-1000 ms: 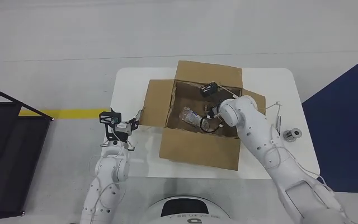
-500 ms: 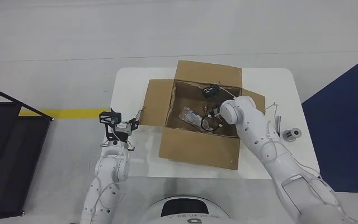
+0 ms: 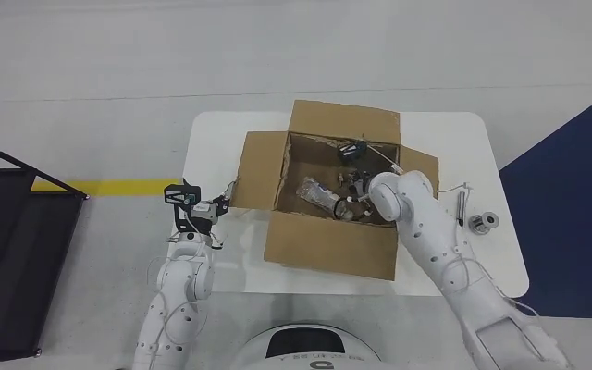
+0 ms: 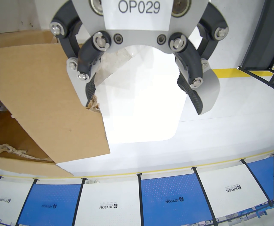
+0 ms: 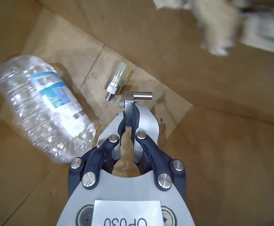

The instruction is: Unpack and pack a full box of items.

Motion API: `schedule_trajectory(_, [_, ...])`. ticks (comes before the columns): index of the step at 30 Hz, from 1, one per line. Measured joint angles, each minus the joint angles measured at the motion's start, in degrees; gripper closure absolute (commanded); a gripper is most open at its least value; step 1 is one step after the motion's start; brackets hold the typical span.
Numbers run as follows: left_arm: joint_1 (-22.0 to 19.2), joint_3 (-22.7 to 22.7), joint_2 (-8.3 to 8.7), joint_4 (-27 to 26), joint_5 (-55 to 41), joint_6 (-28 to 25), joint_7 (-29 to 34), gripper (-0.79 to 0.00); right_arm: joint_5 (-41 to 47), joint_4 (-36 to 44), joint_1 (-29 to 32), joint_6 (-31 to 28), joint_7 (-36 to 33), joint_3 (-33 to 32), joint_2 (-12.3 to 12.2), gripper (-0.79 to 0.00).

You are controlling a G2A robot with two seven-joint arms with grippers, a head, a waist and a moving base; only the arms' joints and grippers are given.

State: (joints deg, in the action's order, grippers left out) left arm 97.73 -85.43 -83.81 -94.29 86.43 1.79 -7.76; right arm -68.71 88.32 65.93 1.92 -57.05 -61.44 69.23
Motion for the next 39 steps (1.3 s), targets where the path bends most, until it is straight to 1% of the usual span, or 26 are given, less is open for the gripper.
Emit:
schedule_trajectory(3, [0.0, 0.0, 0.00, 0.0, 0.0, 0.0, 0.0, -0.785, -2.3, 10.0, 7.4, -1.4, 3.2, -3.8, -1.3, 0.000])
schedule_trajectory(7, [0.0, 0.0, 0.00, 0.0, 0.0, 0.0, 0.0, -0.785, -4.4, 22.6, 17.8, -3.3, 10.5, -9.3, -2.6, 0.000])
schedule_trajectory(11, [0.0, 0.0, 0.00, 0.0, 0.0, 0.0, 0.0, -0.785, -5.3, 31.9, 25.9, -4.6, 18.4, -15.0, -3.5, 0.000])
schedule_trajectory(15, [0.0, 0.0, 0.00, 0.0, 0.0, 0.0, 0.0, -0.785, -3.1, 39.6, 34.6, -3.2, 24.6, -22.4, -3.9, 0.000])
schedule_trajectory(16, [0.0, 0.0, 0.00, 0.0, 0.0, 0.0, 0.0, -0.785, -2.0, 41.0, 37.5, -2.7, 26.5, -24.8, -4.0, 0.000])
schedule_trajectory(19, [0.0, 0.0, 0.00, 0.0, 0.0, 0.0, 0.0, -0.785, 2.3, 42.6, 44.8, -4.0, 32.5, -30.7, -4.0, 0.000])
schedule_trajectory(23, [0.0, 0.0, 0.00, 0.0, 0.0, 0.0, 0.0, -0.785, 9.5, 42.6, 53.9, -3.1, 40.3, -38.4, -3.6, 0.000])
schedule_trajectory(25, [0.0, 0.0, 0.00, 0.0, 0.0, 0.0, 0.0, -0.785, 12.6, 42.6, 58.8, -2.7, 44.0, -41.5, -3.3, 0.000])
schedule_trajectory(29, [0.0, 0.0, 0.00, 0.0, 0.0, 0.0, 0.0, -0.785, 17.7, 41.8, 67.1, -1.5, 49.8, -45.4, -2.5, 0.000])
schedule_trajectory(30, [0.0, 0.0, 0.00, 0.0, 0.0, 0.0, 0.0, -0.785, 19.0, 41.3, 68.4, -1.2, 50.7, -45.9, -2.3, 0.000])
schedule_trajectory(32, [0.0, 0.0, 0.00, 0.0, 0.0, 0.0, 0.0, -0.785, 21.8, 39.3, 69.0, -1.0, 51.1, -46.4, -1.8, 0.000])
schedule_trajectory(39, [0.0, 0.0, 0.00, 0.0, 0.0, 0.0, 0.0, -0.785, 26.3, 33.6, 68.7, -3.3, 47.7, -47.4, -0.7, 0.000])
